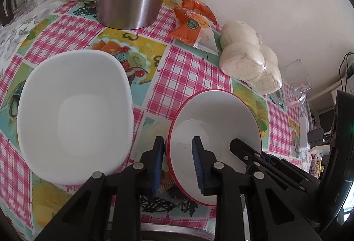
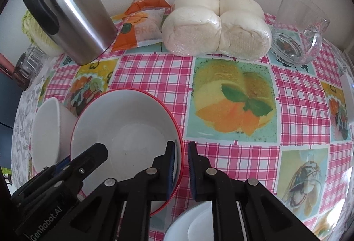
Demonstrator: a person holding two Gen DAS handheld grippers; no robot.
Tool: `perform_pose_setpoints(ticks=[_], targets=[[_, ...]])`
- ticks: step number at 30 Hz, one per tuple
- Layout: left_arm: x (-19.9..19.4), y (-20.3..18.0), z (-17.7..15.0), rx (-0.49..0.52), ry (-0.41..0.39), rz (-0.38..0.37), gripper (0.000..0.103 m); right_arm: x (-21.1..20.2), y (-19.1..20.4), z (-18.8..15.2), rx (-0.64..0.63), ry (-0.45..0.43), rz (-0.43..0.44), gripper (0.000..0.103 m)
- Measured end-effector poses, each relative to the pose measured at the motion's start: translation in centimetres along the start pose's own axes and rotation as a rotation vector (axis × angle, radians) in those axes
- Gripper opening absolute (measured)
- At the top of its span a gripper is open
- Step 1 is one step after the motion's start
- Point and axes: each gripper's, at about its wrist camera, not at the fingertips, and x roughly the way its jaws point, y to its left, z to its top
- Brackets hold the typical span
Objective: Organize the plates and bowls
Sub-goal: 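Close the right gripper on the strawberry bowl's rim, then lift the strawberry bowl with the right gripper and carry it over the basin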
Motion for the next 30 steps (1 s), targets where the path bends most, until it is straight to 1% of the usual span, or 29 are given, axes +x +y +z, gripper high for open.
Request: perform_pose_setpoints(ticks=[4,8,17,18,20,21,22,30], targets=[[0.18,-0.28,0.06,0.016,-0.001,0.009,0.026,0.54,0.03,0.08,0.001,0.009,-0.002,0.013],[0.37,-0.33,0.14,0.020,0.007,0.005,0.026,0.62,-0.03,0.16,0.001,0.009,-0.003,0.013],[0.54,-0.47,0.09,0.050,-0.004,0.002,0.025,0.63,-0.03,0.17,-0.008,0.010,-0.016,0.013],[0.61,-0.52,0.08,0.056,-0.004,-0.001,0.024,0.63,-0.07,0.17,-0.011,0.009,-0.020,0.013],[0.82,-0.53,0.11,0.062,0.001,-0.011,0.018,0.60,-0.36,0.19,-0.005,0.009,-0.023,0.010],[0.91,-0.49,0.13,0.061,0.005,-0.016,0.015,0.56,-0.54,0.21,0.002,0.007,-0.027,0.010],[0.95,-0.47,0.13,0.061,0.007,-0.022,0.014,0.51,-0.69,0.20,0.007,0.006,-0.026,0.010],[0.86,-0.47,-0.08,0.076,0.001,-0.015,0.013,-0.20,-0.72,-0.11,0.021,-0.021,0.002,0.010]])
